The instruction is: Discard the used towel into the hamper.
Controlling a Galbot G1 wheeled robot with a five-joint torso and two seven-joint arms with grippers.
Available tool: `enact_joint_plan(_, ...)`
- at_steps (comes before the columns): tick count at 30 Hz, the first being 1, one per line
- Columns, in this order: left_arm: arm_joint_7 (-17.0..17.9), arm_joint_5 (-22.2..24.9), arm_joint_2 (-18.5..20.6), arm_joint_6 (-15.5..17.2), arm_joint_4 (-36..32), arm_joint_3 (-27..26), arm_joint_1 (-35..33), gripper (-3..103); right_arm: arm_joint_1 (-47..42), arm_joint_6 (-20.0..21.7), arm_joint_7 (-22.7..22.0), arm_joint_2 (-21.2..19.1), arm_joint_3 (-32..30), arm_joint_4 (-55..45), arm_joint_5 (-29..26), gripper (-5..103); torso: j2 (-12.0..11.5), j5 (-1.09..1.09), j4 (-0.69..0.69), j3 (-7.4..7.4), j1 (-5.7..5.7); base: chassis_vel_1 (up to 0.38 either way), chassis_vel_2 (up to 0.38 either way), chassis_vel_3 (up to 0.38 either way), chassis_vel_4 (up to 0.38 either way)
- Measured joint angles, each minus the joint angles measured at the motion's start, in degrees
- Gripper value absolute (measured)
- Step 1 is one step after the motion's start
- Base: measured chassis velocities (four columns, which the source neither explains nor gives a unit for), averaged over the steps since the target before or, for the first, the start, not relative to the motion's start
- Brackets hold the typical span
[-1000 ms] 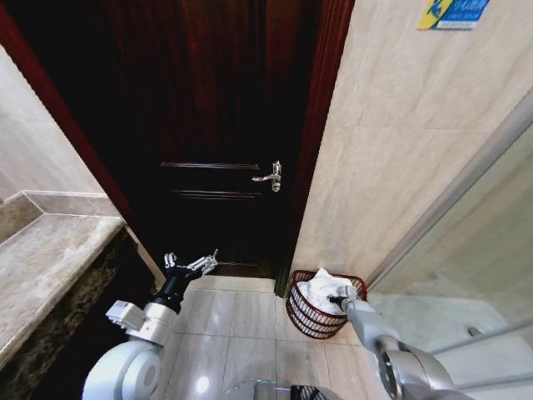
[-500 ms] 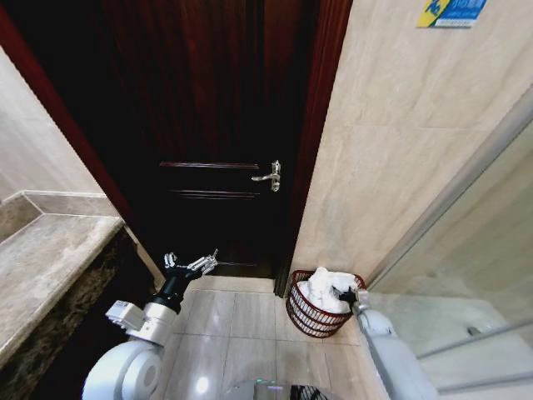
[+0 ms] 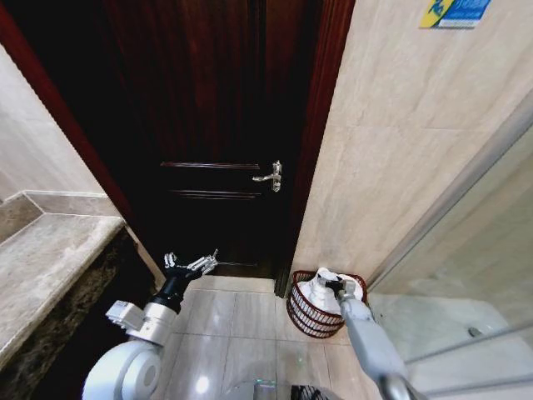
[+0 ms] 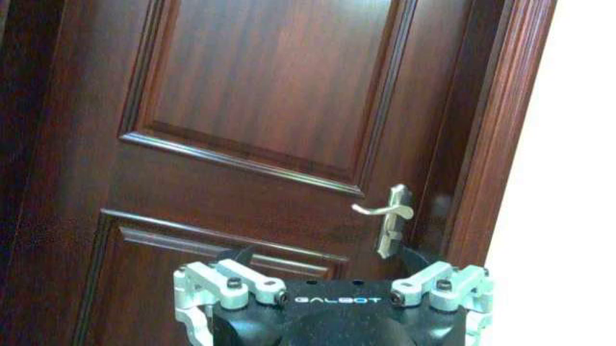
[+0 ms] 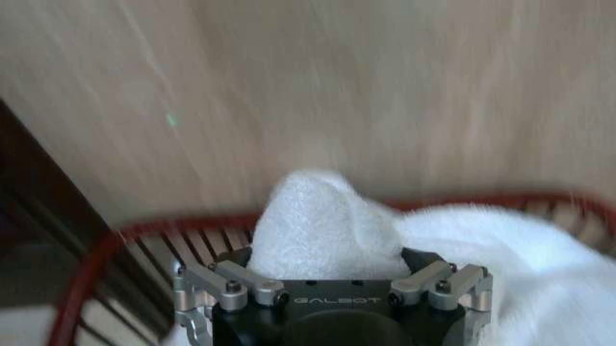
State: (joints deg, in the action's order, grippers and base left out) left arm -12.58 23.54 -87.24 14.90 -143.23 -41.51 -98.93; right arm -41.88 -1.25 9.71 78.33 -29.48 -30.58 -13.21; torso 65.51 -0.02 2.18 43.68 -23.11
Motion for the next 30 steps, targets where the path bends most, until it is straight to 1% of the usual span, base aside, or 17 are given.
enact_joint_plan(2, 0.0, 0.0, 0.0, 0.0, 0.0, 0.0, 0.0, 100, 1.4, 0.9, 0.4, 0.0, -0.4, 4.7, 0.7, 100, 0.0, 0.00, -0.03, 0.01, 0.00, 0.000, 0.000, 0.000, 0.000)
enact_joint_plan(3, 0.0, 0.0, 0.0, 0.0, 0.0, 0.0, 0.0, 100, 1.4, 0.9, 0.4, 0.0, -0.4, 4.7, 0.7, 100, 0.0, 0.00, -0.03, 0.01, 0.00, 0.000, 0.000, 0.000, 0.000)
enact_joint_plan(4, 0.0, 0.0, 0.0, 0.0, 0.0, 0.0, 0.0, 100, 2.8, 0.9, 0.8, -0.1, -0.7, 8.6, 1.4, 100, 0.0, 0.03, -0.05, 0.02, 0.00, 0.000, 0.000, 0.000, 0.000)
enact_joint_plan(5, 0.0, 0.0, 0.0, 0.0, 0.0, 0.0, 0.0, 100, 4.4, 1.1, 1.6, -0.2, -1.0, 11.7, 1.5, 100, 0.1, 0.01, -0.05, 0.03, 0.00, 0.000, 0.000, 0.000, 0.000)
enact_joint_plan(6, 0.0, 0.0, 0.0, 0.0, 0.0, 0.0, 0.0, 100, 5.3, 2.0, 2.3, -0.3, -1.2, 13.2, 1.5, 100, 0.1, -0.02, -0.04, 0.03, -0.01, 0.000, 0.000, 0.000, 0.000)
enact_joint_plan(7, 0.0, 0.0, 0.0, 0.0, 0.0, 0.0, 0.0, 100, 5.3, 2.0, 2.3, -0.3, -1.2, 13.2, 1.5, 100, 0.1, -0.02, -0.04, 0.03, -0.01, 0.000, 0.000, 0.000, 0.000)
enact_joint_plan(8, 0.0, 0.0, 0.0, 0.0, 0.0, 0.0, 0.0, 100, 5.7, 2.7, 2.7, -0.3, -1.2, 13.8, 1.5, 100, 0.1, -0.03, -0.04, 0.03, -0.01, 0.000, 0.000, 0.000, 0.000)
enact_joint_plan(9, 0.0, 0.0, 0.0, 0.0, 0.0, 0.0, 0.0, 100, 6.7, 4.5, 3.7, -0.2, -1.1, 14.9, 1.8, 100, 0.1, -0.01, -0.03, 0.04, -0.01, 0.000, 0.000, 0.000, 0.000)
enact_joint_plan(11, 0.0, 0.0, 0.0, 0.0, 0.0, 0.0, 0.0, 100, 7.6, 5.4, 3.9, 0.0, -1.1, 16.1, 2.1, 100, 0.1, 0.01, -0.03, 0.05, -0.02, 0.000, 0.000, 0.000, 0.000)
enact_joint_plan(14, 0.0, 0.0, 0.0, 0.0, 0.0, 0.0, 0.0, 100, 10.6, 8.7, 5.0, 0.4, -0.7, 19.2, 2.9, 100, 0.1, 0.01, -0.02, 0.07, -0.04, 0.000, 0.000, 0.000, 0.000)
enact_joint_plan(16, 0.0, 0.0, 0.0, 0.0, 0.0, 0.0, 0.0, 100, 10.9, 8.9, 5.1, 0.4, -0.6, 19.4, 3.0, 100, 0.1, 0.01, -0.02, 0.07, -0.04, 0.000, 0.000, 0.000, 0.000)
enact_joint_plan(18, 0.0, 0.0, 0.0, 0.0, 0.0, 0.0, 0.0, 100, 12.8, 10.6, 5.1, 0.5, -0.2, 21.0, 3.6, 100, 0.1, 0.01, -0.02, 0.08, -0.05, 0.000, 0.000, 0.000, 0.000)
enact_joint_plan(21, 0.0, 0.0, 0.0, 0.0, 0.0, 0.0, 0.0, 100, 13.1, 11.2, 5.2, 0.5, 0.3, 21.1, 3.9, 100, 0.1, 0.01, -0.01, 0.08, -0.05, 0.000, 0.000, 0.000, 0.000)
enact_joint_plan(30, 0.0, 0.0, 0.0, 0.0, 0.0, 0.0, 0.0, 100, 10.3, 11.4, 5.6, 0.9, 0.2, 20.0, 4.5, 100, 0.1, 0.01, -0.02, 0.06, -0.03, 0.000, 0.000, 0.000, 0.000)
